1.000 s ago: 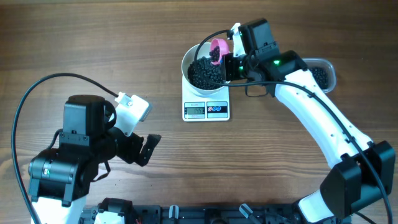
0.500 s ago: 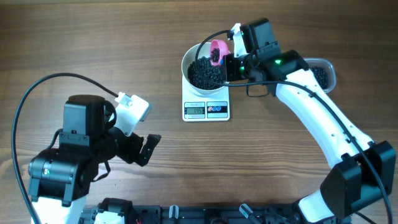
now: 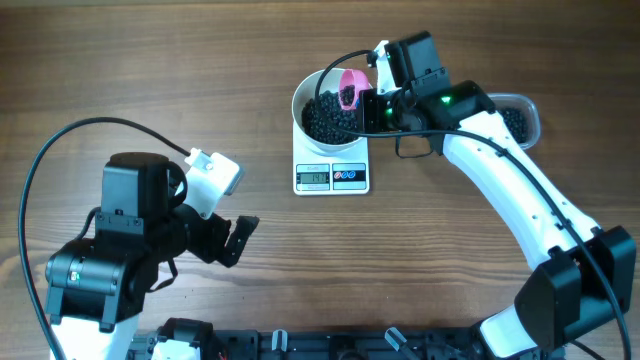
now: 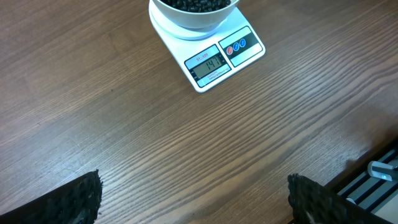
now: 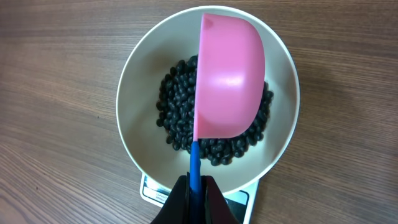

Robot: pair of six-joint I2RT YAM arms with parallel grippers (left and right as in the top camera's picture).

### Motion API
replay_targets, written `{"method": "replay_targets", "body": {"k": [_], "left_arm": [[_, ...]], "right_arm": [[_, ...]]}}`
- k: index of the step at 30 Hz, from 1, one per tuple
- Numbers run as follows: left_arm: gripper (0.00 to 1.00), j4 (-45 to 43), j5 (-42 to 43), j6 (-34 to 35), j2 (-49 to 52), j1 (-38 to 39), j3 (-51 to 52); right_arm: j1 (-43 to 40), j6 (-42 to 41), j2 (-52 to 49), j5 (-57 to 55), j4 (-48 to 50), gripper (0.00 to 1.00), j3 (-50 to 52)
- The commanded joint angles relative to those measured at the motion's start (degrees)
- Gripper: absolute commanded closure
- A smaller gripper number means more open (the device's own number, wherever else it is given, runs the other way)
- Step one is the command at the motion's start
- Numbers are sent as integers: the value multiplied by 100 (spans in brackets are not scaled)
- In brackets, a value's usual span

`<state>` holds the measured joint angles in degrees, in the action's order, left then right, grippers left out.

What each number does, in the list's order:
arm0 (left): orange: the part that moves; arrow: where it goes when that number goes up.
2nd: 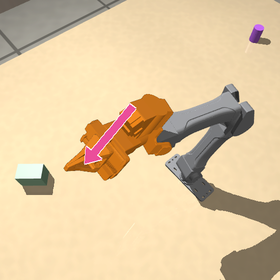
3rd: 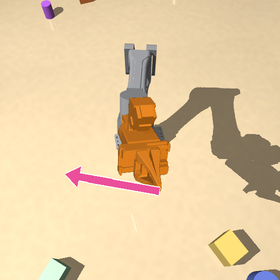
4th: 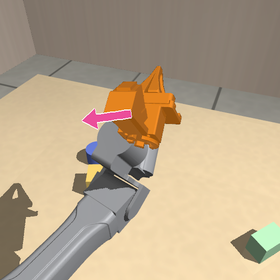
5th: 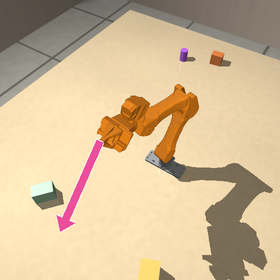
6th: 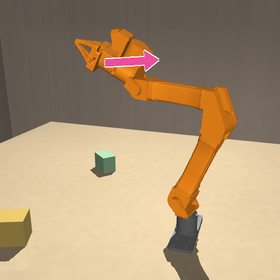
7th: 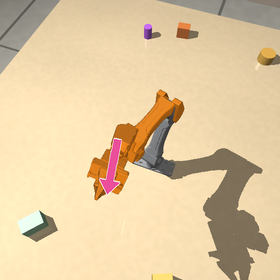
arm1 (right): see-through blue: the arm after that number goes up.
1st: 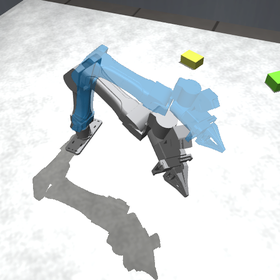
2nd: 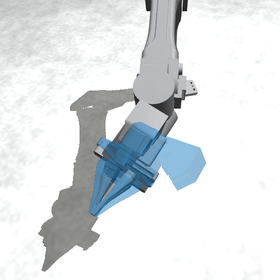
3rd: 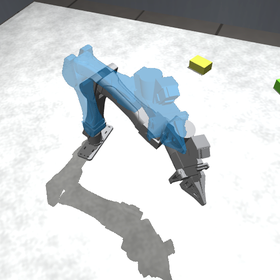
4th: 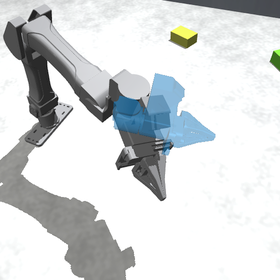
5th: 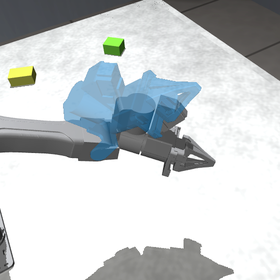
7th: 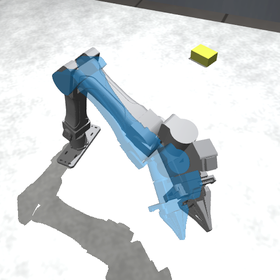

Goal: Scoop item into bowl and weigh 150g on scale
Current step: 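Hold the pink scoop tipped over the white bowl with the right gripper, pouring slowly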

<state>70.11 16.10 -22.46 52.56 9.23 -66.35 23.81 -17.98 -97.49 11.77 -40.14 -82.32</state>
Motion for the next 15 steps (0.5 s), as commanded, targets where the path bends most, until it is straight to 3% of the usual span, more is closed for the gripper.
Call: {"method": "replay_targets", "body": {"k": [1, 4, 8, 15], "left_arm": [[0, -17, -13, -116, -9, -39, -85], [0, -17, -13, -116, -9, -42, -85], [0, -17, -13, -116, -9, -42, -85], [0, -17, -13, -116, -9, -39, -85]], "right_arm": [[7, -332, 33, 212, 400, 96, -72], [96, 175, 9, 59, 162, 96, -70], [98, -291, 26, -195, 227, 96, -70], [101, 83, 11, -168, 42, 96, -70]]}}
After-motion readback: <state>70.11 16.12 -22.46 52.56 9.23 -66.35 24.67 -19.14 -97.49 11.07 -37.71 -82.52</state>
